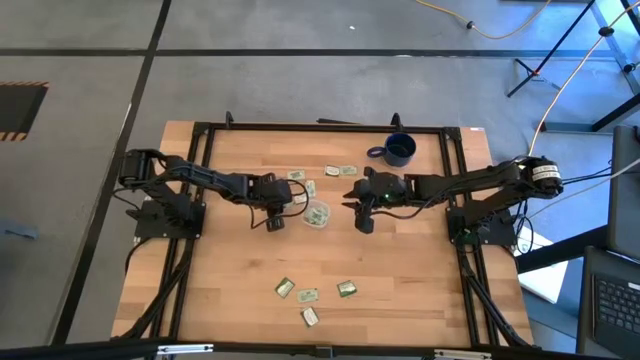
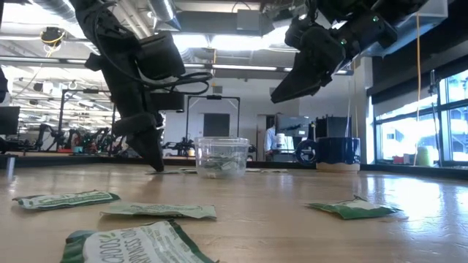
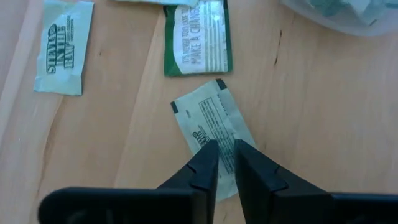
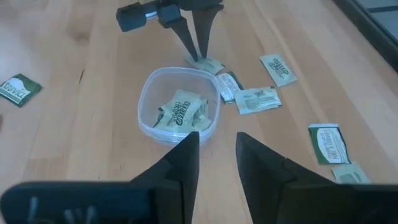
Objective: Pick and place Stevia / Truvia into bins
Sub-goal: Put the light green stevia packet into the container
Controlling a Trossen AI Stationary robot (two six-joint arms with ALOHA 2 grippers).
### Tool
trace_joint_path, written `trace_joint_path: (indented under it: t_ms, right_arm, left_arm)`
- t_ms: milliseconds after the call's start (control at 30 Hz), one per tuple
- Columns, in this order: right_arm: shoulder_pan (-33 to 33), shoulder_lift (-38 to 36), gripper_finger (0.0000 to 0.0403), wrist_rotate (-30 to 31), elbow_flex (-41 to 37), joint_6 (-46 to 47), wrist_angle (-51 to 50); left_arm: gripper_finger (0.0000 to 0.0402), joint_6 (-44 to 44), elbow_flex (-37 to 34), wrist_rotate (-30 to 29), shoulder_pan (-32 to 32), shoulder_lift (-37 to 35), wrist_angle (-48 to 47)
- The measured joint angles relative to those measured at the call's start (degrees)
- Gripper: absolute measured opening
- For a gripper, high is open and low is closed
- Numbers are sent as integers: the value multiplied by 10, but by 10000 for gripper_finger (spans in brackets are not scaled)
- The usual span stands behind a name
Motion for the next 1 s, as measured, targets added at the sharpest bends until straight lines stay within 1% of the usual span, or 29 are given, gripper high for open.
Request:
trace_joint_path:
  t_ms: [133, 400, 700, 933, 1000]
  right_arm:
    - [0, 0, 109, 0, 0, 0, 0]
    - [0, 0, 109, 0, 0, 0, 0]
    - [0, 0, 109, 0, 0, 0, -1]
    - [0, 0, 109, 0, 0, 0, -7]
    - [0, 0, 109, -1, 0, 0, -7]
  left_arm:
    - [24, -4, 0, -3, 0, 0, -8]
    - [2, 5, 0, -4, 0, 0, -14]
    - [1, 22, 23, 0, 0, -6, -23]
    - [1, 51, 63, -1, 0, -47, -40]
    - [2, 64, 75, -1, -1, -58, -30]
